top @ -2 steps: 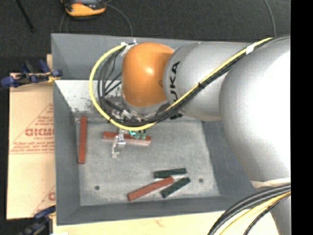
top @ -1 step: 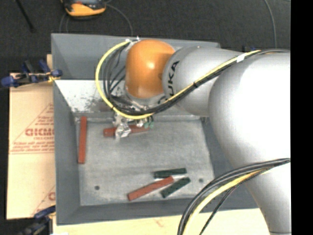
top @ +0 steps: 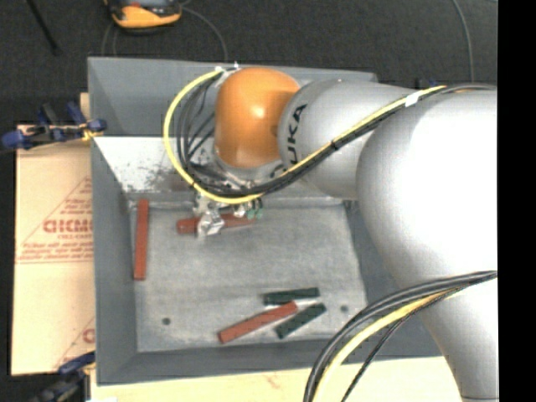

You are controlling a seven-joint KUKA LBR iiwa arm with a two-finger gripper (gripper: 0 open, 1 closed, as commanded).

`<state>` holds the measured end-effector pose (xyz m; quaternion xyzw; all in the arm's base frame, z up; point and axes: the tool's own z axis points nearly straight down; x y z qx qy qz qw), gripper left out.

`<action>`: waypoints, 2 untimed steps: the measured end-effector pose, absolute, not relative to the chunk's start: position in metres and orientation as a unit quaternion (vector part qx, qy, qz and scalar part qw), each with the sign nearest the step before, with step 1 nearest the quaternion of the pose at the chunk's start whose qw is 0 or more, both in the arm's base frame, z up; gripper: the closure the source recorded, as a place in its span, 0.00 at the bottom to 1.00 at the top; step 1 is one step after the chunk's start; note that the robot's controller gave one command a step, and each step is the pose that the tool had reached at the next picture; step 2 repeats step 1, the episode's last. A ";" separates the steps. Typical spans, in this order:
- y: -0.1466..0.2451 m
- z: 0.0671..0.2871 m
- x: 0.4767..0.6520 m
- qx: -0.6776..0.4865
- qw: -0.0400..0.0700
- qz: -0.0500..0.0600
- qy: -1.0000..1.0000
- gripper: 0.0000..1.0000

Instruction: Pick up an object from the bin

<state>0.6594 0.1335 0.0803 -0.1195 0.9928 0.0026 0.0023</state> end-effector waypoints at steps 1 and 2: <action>0.117 0.251 0.648 -0.108 0.006 0.000 0.994 1.00; 0.117 0.251 0.648 -0.108 0.006 0.000 0.994 1.00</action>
Offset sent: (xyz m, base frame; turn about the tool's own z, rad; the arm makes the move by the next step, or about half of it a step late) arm 0.0000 0.0000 0.0000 0.0000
